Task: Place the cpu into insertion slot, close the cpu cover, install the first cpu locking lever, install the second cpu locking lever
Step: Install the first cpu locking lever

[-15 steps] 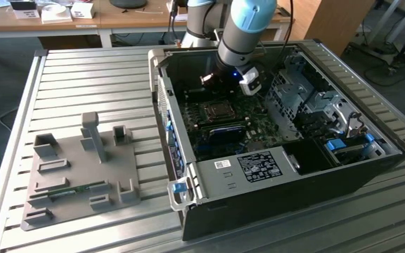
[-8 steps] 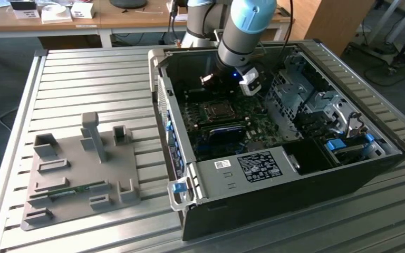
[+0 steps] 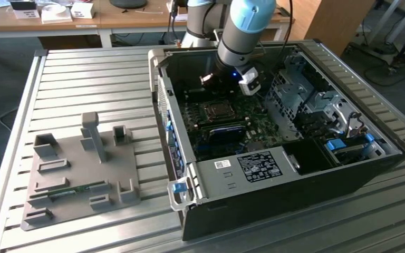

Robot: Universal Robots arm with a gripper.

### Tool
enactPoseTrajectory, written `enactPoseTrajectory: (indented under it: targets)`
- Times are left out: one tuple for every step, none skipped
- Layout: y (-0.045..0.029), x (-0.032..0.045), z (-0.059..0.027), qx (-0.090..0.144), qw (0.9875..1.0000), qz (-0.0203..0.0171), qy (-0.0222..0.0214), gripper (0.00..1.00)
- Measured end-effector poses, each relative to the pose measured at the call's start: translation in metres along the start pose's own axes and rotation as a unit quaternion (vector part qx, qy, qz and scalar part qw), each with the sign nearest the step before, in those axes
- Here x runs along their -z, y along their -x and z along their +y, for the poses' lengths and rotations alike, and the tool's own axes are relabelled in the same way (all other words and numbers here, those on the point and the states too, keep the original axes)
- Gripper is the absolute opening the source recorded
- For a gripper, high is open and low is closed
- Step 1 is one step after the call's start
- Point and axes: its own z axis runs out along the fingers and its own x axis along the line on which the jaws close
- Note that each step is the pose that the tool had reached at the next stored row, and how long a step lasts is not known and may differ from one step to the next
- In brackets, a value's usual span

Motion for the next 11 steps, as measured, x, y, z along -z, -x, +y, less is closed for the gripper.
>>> enactPoseTrajectory:
  targets:
    - [0.0,-0.0003,0.0005,-0.001,1.0,-0.0005,0.0002,0.11]
    - [0.0,-0.0003,0.0006,-0.003,1.0,-0.0011,0.0,0.11]
    - [0.0,-0.0003,0.0006,-0.005,1.0,-0.0017,-0.0001,0.11]
    - [0.0001,-0.0003,0.0007,-0.006,1.0,-0.002,-0.0001,0.11]
    - [0.0001,-0.0002,0.0007,-0.006,1.0,-0.002,-0.0002,0.11]
    - [0.0,-0.0002,0.0007,-0.006,1.0,-0.0021,-0.0002,0.11]
    - [0.0,-0.0002,0.0007,-0.007,1.0,-0.0021,-0.0002,0.11]
    - [0.0,-0.0002,0.0007,-0.007,1.0,-0.0021,-0.0002,0.11]
    - [0.0,-0.0002,0.0007,-0.007,1.0,-0.0021,-0.0002,0.11]
    - [0.0,-0.0002,0.0007,-0.007,1.0,-0.0021,-0.0002,0.11]
    - [0.0,0.0001,0.0007,-0.007,1.0,-0.0021,-0.0003,0.11]
